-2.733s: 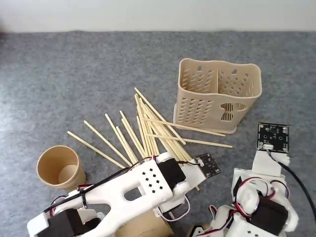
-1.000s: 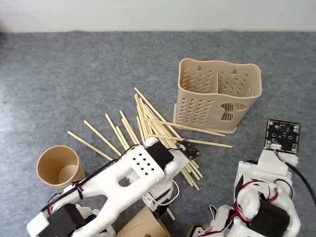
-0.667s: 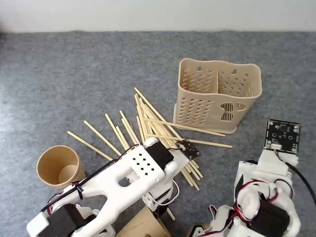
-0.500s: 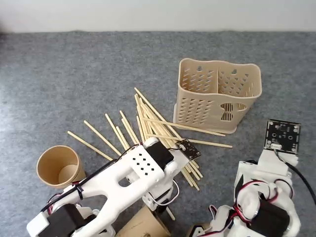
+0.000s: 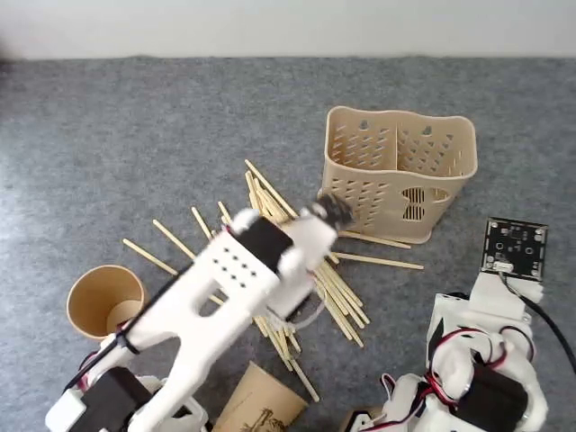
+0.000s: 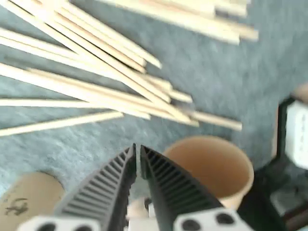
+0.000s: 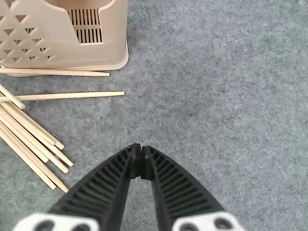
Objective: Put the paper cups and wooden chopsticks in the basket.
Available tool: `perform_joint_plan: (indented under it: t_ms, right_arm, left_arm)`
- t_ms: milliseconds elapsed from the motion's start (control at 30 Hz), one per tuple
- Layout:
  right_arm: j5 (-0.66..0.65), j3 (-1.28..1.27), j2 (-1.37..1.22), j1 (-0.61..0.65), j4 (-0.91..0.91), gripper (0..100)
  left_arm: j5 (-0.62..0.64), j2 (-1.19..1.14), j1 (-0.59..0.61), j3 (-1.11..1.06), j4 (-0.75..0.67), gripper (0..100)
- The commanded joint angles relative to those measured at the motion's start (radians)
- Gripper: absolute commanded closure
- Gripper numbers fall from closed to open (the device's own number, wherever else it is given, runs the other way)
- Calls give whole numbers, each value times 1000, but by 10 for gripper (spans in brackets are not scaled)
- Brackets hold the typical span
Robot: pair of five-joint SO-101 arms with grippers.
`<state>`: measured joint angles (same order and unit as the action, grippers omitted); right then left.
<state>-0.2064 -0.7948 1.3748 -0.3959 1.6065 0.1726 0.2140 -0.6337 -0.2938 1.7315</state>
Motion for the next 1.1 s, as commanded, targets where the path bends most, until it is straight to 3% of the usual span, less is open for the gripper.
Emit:
perform_joint_plan:
  t_ms: [0, 233, 500, 667, 967, 1067]
  right_arm:
    - [2, 5, 5, -7, -19, 987]
    - [-2, 3, 4, -5, -19, 984]
    - [-63, 2, -5, -5, -8, 984]
    - [-63, 2, -7, 82, 1, 984]
    - [-57, 8, -10, 432, 58, 984]
    - [-55, 8, -59, 530, 58, 984]
  left_arm:
    - [8, 31, 69, 137, 23, 988]
    - [8, 55, 147, 363, 23, 988]
    - [-18, 296, 288, 575, 15, 986]
    - [-213, 413, 506, 581, -12, 985]
    - [-232, 545, 1020, 572, -8, 985]
    - [-261, 557, 1135, 507, -9, 985]
